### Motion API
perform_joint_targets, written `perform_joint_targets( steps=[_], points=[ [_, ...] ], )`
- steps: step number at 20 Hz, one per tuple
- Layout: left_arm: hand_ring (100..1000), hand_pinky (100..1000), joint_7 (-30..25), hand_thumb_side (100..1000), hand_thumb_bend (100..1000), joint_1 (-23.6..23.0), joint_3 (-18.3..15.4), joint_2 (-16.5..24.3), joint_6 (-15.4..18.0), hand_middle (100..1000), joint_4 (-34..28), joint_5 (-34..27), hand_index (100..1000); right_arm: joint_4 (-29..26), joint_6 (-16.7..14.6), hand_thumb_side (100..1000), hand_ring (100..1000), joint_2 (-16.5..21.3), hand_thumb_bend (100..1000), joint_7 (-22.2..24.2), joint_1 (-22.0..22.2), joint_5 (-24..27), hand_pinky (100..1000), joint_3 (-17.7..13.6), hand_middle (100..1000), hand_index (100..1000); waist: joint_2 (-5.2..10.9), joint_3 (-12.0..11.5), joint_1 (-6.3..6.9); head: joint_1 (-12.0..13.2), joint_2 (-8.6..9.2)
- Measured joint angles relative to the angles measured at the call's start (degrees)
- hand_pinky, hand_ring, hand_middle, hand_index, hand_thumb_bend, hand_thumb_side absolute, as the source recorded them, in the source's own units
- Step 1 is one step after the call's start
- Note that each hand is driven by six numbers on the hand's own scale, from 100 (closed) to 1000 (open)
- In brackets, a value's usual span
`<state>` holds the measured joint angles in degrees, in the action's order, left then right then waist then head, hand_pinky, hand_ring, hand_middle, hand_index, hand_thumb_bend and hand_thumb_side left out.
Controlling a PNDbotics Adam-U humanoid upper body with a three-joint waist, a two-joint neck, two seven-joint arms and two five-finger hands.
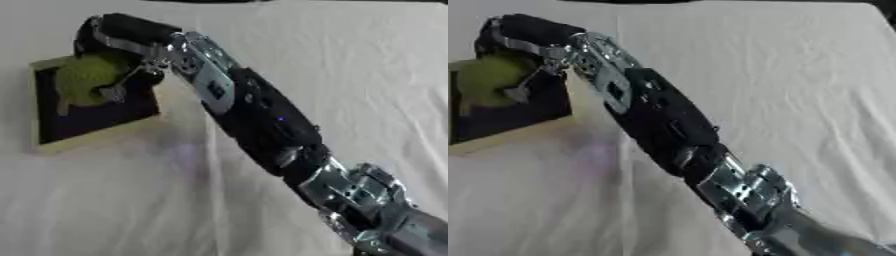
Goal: Pick up objects on the table and place them in the box.
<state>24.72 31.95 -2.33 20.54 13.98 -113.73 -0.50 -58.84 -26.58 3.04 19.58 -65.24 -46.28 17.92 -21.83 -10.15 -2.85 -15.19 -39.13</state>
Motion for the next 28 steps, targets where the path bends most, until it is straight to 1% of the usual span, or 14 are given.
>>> perform_joint_targets(
  steps=[1, 2, 3, 5, 8, 9, 10, 11, 15, 18, 19, 21, 24, 28],
  points=[
    [788, 753, 0.0, 519, 199, 0.0, 0.0, 0.0, 0.0, 619, 0.0, 0.0, 713, 0.1, -0.4, 100, 740, 0.0, 393, 0.4, 0.3, -0.9, 763, 0.1, 755, 804, -0.02, 0.1, 0.0, 0.0, 0.0],
    [788, 753, 0.0, 521, 197, 0.0, 0.0, 0.0, 0.0, 619, 0.0, 0.0, 713, 0.2, -0.8, 132, 774, 0.0, 429, 0.8, 0.5, -1.8, 779, 0.1, 798, 842, -0.02, 0.2, 0.01, 0.0, 0.0],
    [788, 753, -0.1, 521, 196, 0.0, 0.0, 0.0, 0.0, 619, 0.0, 0.0, 713, 0.2, -1.2, 142, 779, 0.0, 433, 1.1, 0.7, -2.8, 781, 0.0, 803, 846, -0.02, 0.3, 0.01, 0.1, 0.0],
    [789, 753, -0.1, 522, 196, 0.0, 0.0, 0.0, 0.0, 619, 0.0, 0.0, 713, 0.1, -1.8, 232, 812, 0.0, 455, 1.1, 1.3, -4.6, 799, -0.5, 839, 879, -0.02, 0.4, 0.05, 0.3, 0.0],
    [789, 753, -0.2, 523, 194, -0.1, 0.0, 0.0, -0.1, 619, 0.0, 0.0, 713, -0.3, -2.7, 259, 825, 0.0, 456, 0.1, 1.8, -7.2, 809, -1.4, 849, 889, -0.02, 0.7, 0.1, 0.5, 0.0],
    [790, 752, -0.2, 526, 192, -0.1, 0.0, 0.0, -0.1, 619, 0.0, 0.0, 713, -0.6, -3.0, 259, 825, 0.0, 441, -0.5, 1.8, -8.1, 811, -1.7, 848, 894, -0.02, 0.7, 0.16, 0.5, 0.0],
    [790, 752, -0.2, 528, 191, -0.2, 0.0, 0.0, -0.1, 619, 0.0, 0.0, 713, -1.1, -3.3, 350, 822, 0.0, 288, -1.1, 1.8, -9.1, 812, -2.2, 849, 895, -0.02, 0.8, 0.21, 0.5, 0.0],
    [791, 752, -0.2, 529, 190, -0.2, 0.0, 0.0, -0.2, 619, 0.0, 0.0, 713, -1.8, -3.4, 242, 821, 0.0, 424, -1.8, 1.8, -9.8, 812, -2.7, 845, 895, -0.02, 1.0, 0.24, 0.5, 0.0],
    [791, 752, -0.2, 529, 189, -0.7, 0.0, 0.0, -0.3, 619, 0.0, 0.0, 713, -5.8, -2.7, 223, 816, 0.1, 405, -5.1, 1.5, -10.2, 814, -4.6, 841, 893, 0.0, 1.2, 0.25, 0.3, -0.01],
    [791, 752, -0.2, 529, 189, -0.7, 0.0, 0.0, -0.4, 619, 0.0, 0.0, 713, -7.4, -1.8, 223, 816, 0.1, 405, -7.4, 1.2, -9.2, 814, -4.8, 841, 893, 0.01, 1.2, 0.25, 0.0, -0.02],
    [791, 752, -0.2, 529, 188, -0.7, 0.0, 0.0, -0.4, 619, 0.0, 0.0, 713, -7.6, -1.5, 197, 810, 0.2, 374, -8.0, 1.2, -9.0, 818, -4.8, 836, 894, 0.06, 1.3, 0.28, 0.0, -0.04],
    [791, 752, -0.2, 529, 189, -1.4, 0.0, 0.0, -0.5, 619, 0.0, 0.0, 713, -8.4, -1.5, 177, 809, 0.8, 381, -9.1, 0.3, -8.2, 819, -5.3, 835, 893, 0.6, 2.1, 0.35, 0.0, -0.14],
    [792, 752, 0.0, 531, 186, -2.4, -0.1, 0.2, -0.6, 619, 0.0, 0.2, 713, -12.0, -1.7, 172, 801, 3.8, 336, -11.5, -0.9, -6.1, 816, -7.4, 819, 890, 1.41, 3.1, 0.24, 0.7, -0.39],
    [793, 751, 0.4, 533, 181, -3.7, -0.4, 1.2, -1.0, 619, 0.0, 0.7, 713, -17.6, -0.7, 154, 794, 9.3, 301, -15.0, 1.5, -2.6, 818, -8.3, 808, 882, 1.85, 4.5, -0.1, 3.1, -0.81]
  ],
)
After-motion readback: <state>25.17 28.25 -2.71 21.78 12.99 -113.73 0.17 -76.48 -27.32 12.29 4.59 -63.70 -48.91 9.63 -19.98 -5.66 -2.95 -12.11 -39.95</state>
